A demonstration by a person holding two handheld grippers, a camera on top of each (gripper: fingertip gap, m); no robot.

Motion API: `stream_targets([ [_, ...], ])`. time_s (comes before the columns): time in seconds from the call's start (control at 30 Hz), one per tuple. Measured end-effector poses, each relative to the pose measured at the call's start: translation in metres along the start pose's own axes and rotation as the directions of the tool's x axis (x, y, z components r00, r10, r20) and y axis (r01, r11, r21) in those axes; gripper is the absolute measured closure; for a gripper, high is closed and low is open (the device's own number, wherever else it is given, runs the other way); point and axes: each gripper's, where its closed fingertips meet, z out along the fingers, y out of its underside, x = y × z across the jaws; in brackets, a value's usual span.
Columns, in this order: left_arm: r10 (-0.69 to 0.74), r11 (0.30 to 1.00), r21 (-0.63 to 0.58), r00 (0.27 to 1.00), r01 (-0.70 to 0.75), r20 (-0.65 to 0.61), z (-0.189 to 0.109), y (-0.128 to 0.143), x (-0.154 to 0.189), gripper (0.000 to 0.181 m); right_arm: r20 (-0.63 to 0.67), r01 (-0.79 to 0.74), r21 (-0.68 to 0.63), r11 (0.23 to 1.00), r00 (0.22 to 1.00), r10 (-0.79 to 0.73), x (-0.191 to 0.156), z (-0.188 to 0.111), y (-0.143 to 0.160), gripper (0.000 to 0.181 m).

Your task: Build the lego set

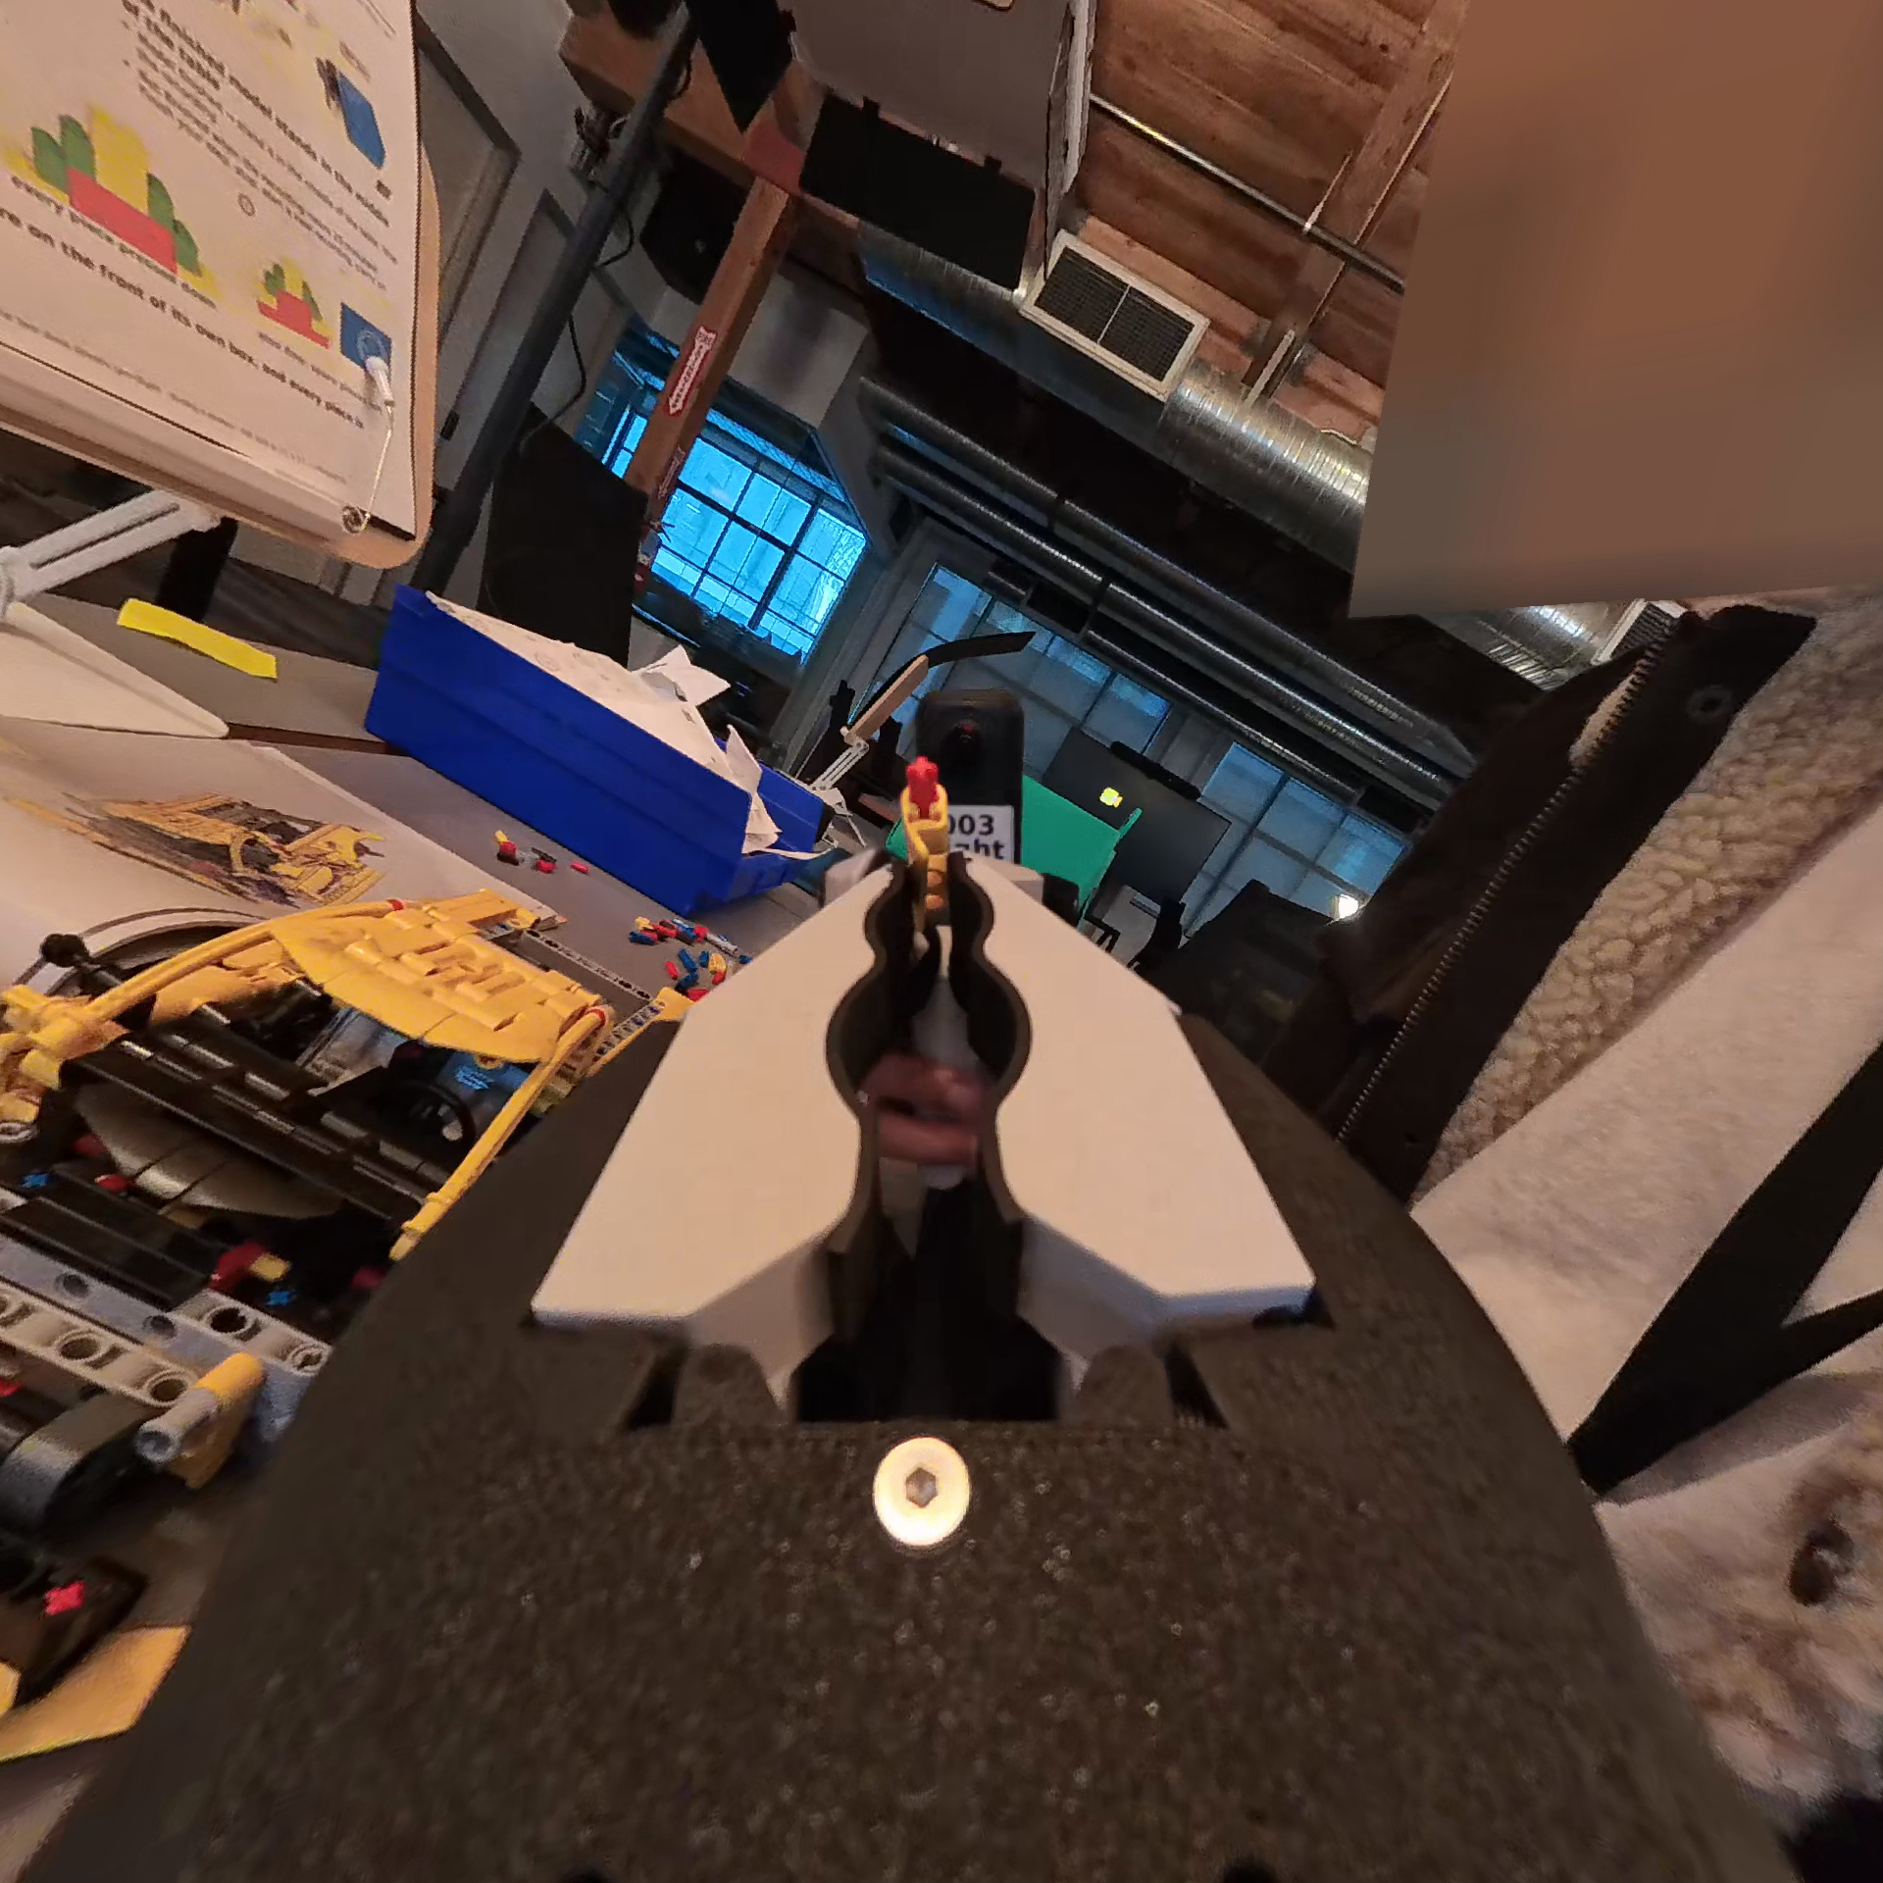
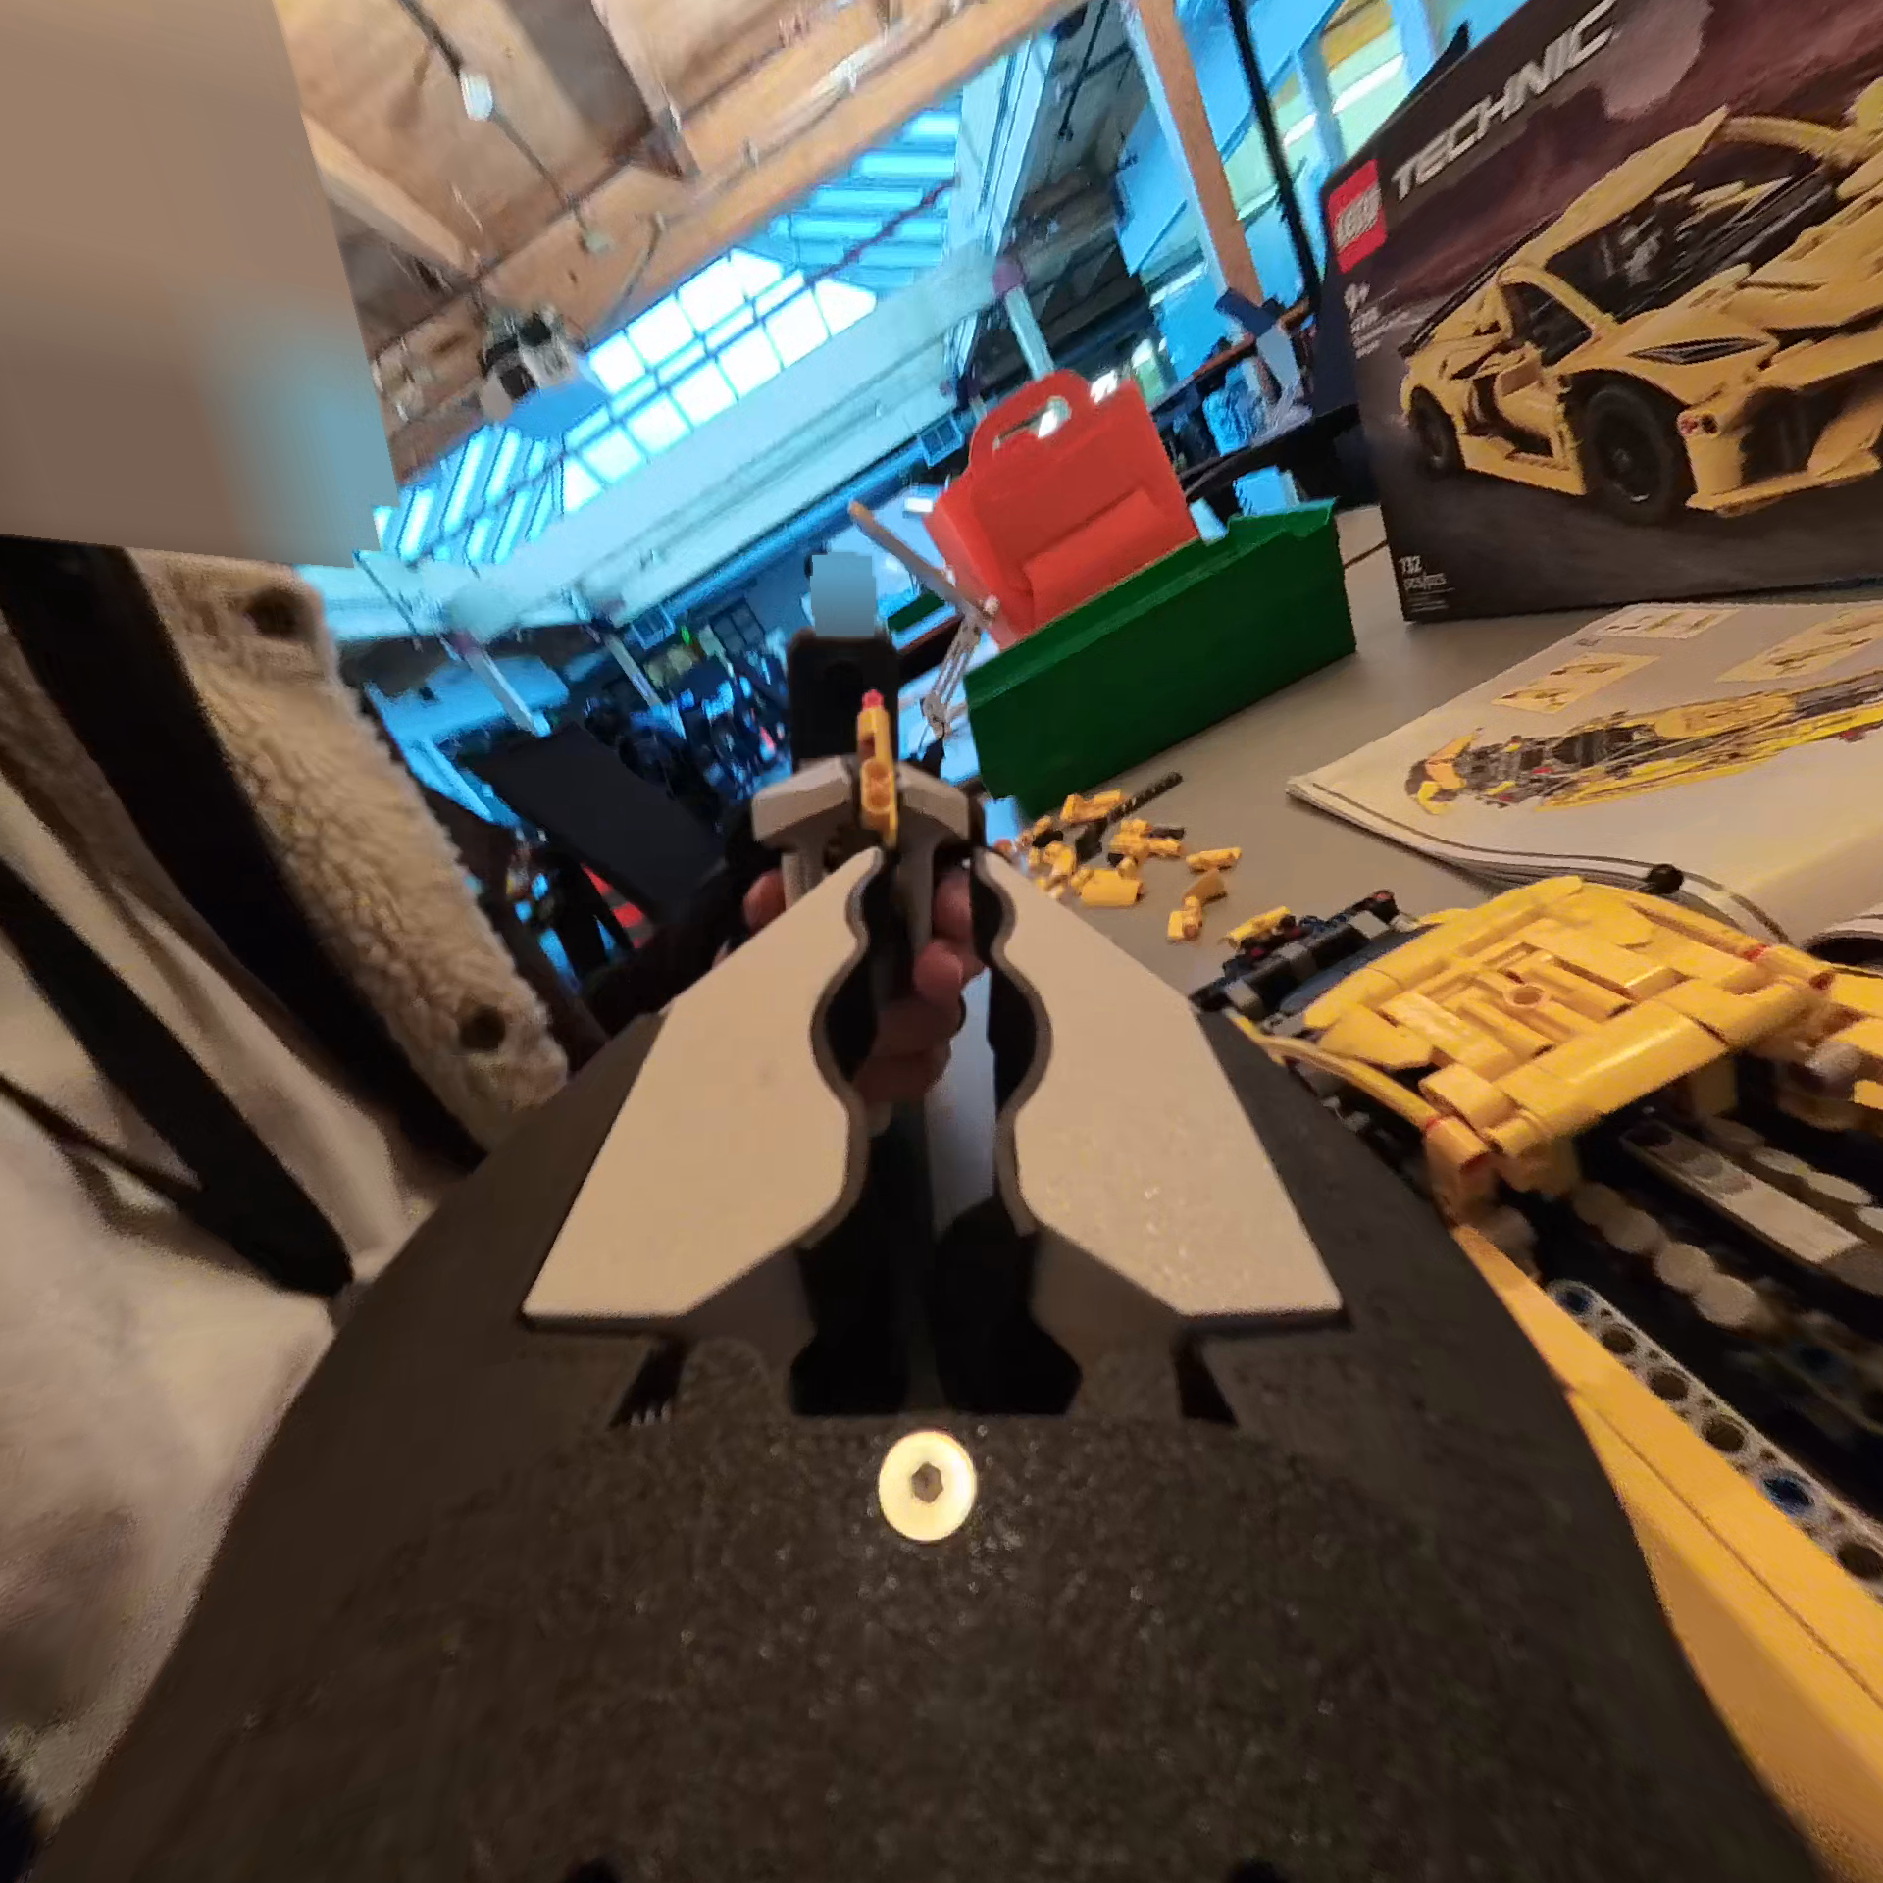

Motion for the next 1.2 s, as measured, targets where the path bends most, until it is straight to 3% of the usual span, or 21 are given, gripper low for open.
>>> stream_targets([
  [0.1,0.021,1.0,-0.01,1.0,-0.02,0.013,-0.001,0.0,-0.001,0.174,-0.114,0.104,-0.213,0.972,0.985,-0.13,0.014,-0.031,0.01,0.171],
  [0.17,0.108,0.992,-0.072,0.992,-0.103,0.07,-0.003,0.006,-0.007,0.174,-0.25,0.105,-0.392,0.914,0.944,-0.215,0.036,-0.079,0.012,0.17],
  [0.23,0.2,0.97,-0.168,0.971,-0.177,0.131,-0.004,0.017,-0.017,0.174,-0.353,0.032,-0.596,0.802,0.887,-0.298,0.052,-0.132,0.026,0.166],
  [0.3,0.199,0.964,-0.2,0.972,-0.173,0.122,0.0,0.024,-0.016,0.174,-0.358,-0.009,-0.722,0.692,0.86,-0.363,0.052,-0.161,0.046,0.165],
  [0.4,0.185,0.964,-0.211,0.979,-0.163,0.087,0.004,0.028,-0.011,0.174,-0.3,0.009,-0.786,0.619,0.87,-0.393,0.045,-0.167,0.078,0.166],
  [0.47,0.201,0.96,-0.214,0.976,-0.181,0.078,0.004,0.029,-0.009,0.174,-0.297,-0.002,-0.807,0.591,0.866,-0.402,0.051,-0.178,0.094,0.167],
  [0.63,0.214,0.953,-0.235,0.973,-0.191,0.08,0.004,0.034,-0.01,0.174,-0.357,-0.073,-0.789,0.611,0.863,-0.358,0.059,-0.194,0.104,0.163],
  [0.7,0.222,0.949,-0.246,0.972,-0.198,0.077,0.005,0.036,-0.01,0.174,-0.415,-0.082,-0.781,0.619,0.809,-0.417,0.065,-0.195,0.104,0.163],
  [0.83,0.251,0.937,-0.27,0.964,-0.22,0.084,0.006,0.04,-0.013,0.174,-0.595,-0.174,-0.684,0.709,0.696,-0.403,0.063,-0.197,0.105,0.158],
  [0.97,0.239,0.938,-0.272,0.969,-0.214,0.065,0.009,0.042,-0.01,0.174,-0.748,-0.263,-0.522,0.812,0.598,-0.287,0.053,-0.187,0.102,0.157],
  [1.1,0.24,0.94,-0.262,0.969,-0.219,0.052,0.009,0.041,-0.006,0.174,-0.818,-0.258,-0.511,0.82,0.439,-0.372,0.058,-0.187,0.102,0.169],
  [1.2,0.233,0.947,-0.241,0.971,-0.215,0.05,0.008,0.037,-0.005,0.174,-0.832,-0.298,-0.502,0.812,0.421,-0.361,0.059,-0.184,0.107,0.17],
])
